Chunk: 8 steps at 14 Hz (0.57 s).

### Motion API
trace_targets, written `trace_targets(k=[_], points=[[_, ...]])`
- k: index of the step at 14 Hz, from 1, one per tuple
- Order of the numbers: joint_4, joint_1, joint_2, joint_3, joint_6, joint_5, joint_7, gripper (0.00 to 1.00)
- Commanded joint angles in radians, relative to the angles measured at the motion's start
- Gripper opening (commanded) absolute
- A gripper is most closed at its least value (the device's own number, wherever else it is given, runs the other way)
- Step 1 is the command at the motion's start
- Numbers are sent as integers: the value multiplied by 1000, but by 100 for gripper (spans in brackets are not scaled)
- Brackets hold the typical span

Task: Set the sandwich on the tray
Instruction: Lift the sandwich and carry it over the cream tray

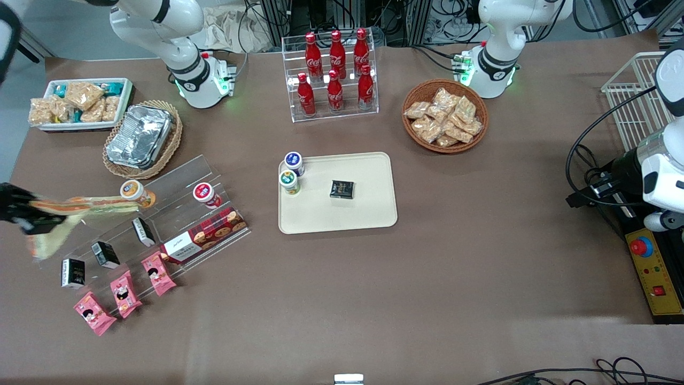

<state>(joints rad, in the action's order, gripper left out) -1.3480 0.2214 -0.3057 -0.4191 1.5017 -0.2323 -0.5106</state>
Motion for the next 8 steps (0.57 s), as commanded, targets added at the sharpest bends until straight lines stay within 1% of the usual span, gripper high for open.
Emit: trace_targets(k=[1,2,6,8], points=[[6,126,7,-7,-11,13,-46,0],[6,175,7,-7,-6,13,-101,0],[4,353,3,3,20,4,-440,0],[3,427,-15,9,63,-25,-602,0]])
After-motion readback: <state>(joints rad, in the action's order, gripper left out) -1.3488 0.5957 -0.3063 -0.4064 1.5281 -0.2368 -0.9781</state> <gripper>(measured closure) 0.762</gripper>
